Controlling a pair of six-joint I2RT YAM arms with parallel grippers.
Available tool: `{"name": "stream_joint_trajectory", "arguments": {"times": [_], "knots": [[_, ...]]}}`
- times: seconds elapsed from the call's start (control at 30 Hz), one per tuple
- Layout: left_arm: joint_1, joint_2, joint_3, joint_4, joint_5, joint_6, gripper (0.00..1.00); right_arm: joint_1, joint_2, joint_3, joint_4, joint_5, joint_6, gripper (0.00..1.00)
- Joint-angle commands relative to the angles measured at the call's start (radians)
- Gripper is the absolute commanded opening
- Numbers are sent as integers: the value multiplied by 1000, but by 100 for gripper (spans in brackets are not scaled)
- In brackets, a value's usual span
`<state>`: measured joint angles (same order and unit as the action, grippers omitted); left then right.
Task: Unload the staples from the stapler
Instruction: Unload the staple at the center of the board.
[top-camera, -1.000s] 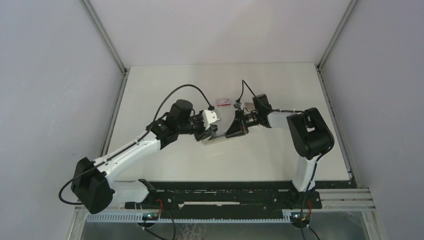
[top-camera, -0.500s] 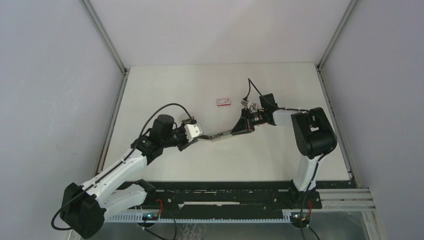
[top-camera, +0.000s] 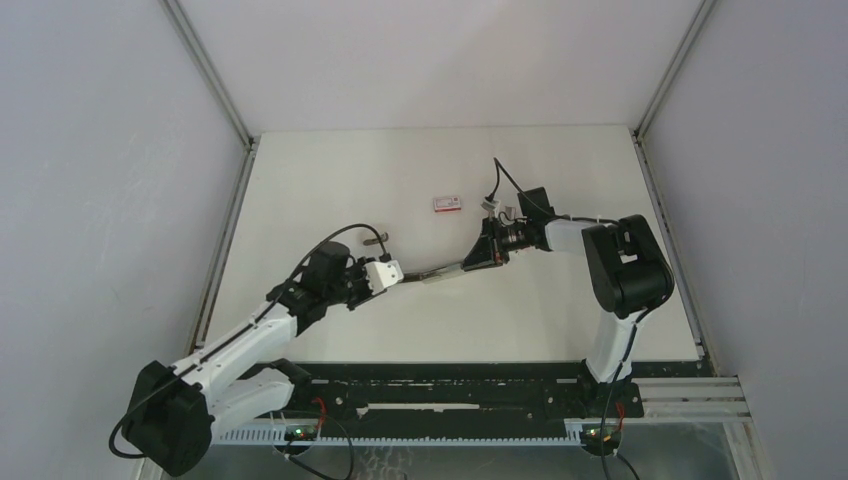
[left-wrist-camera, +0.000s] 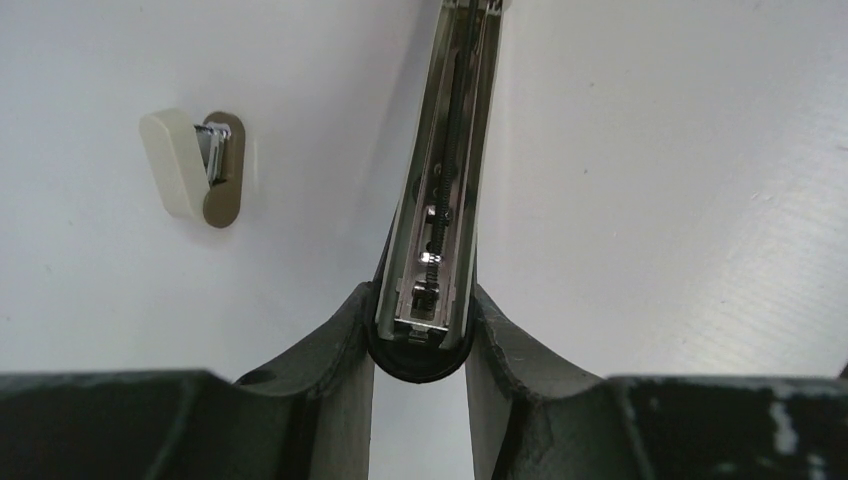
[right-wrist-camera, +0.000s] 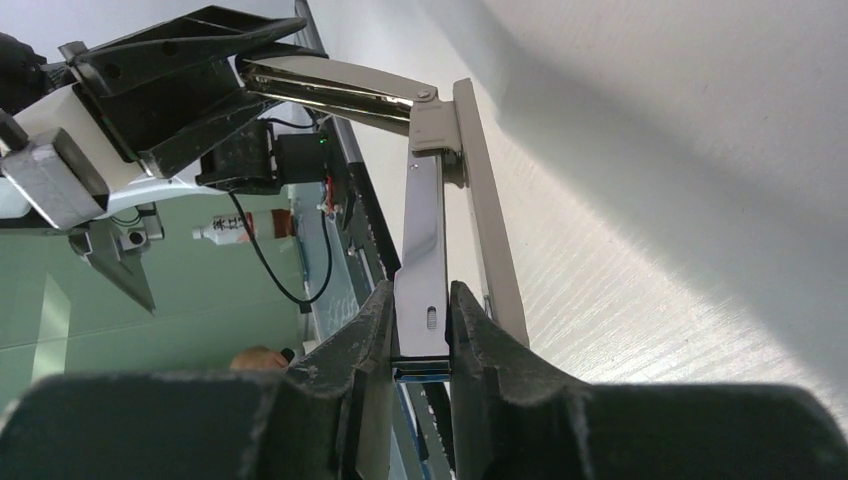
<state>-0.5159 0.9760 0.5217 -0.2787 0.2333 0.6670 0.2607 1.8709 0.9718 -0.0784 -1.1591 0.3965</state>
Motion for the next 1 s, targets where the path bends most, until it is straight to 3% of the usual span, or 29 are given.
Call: {"name": "stream_joint_trajectory", "arguments": {"times": [0.0, 0.33, 0.73, 0.97], "knots": [[25, 56, 0, -15, -157, 77, 17, 4, -79, 20, -17, -122, 48, 0], [25, 104, 12, -19, -160, 98, 52, 3, -115, 20, 10, -160, 80, 0], [25, 79, 19, -33, -143, 87, 78, 2, -176, 20, 44, -207, 116, 0], [25, 67, 1, -16, -139, 75, 86, 0, -221, 20, 66, -243, 136, 0]]}}
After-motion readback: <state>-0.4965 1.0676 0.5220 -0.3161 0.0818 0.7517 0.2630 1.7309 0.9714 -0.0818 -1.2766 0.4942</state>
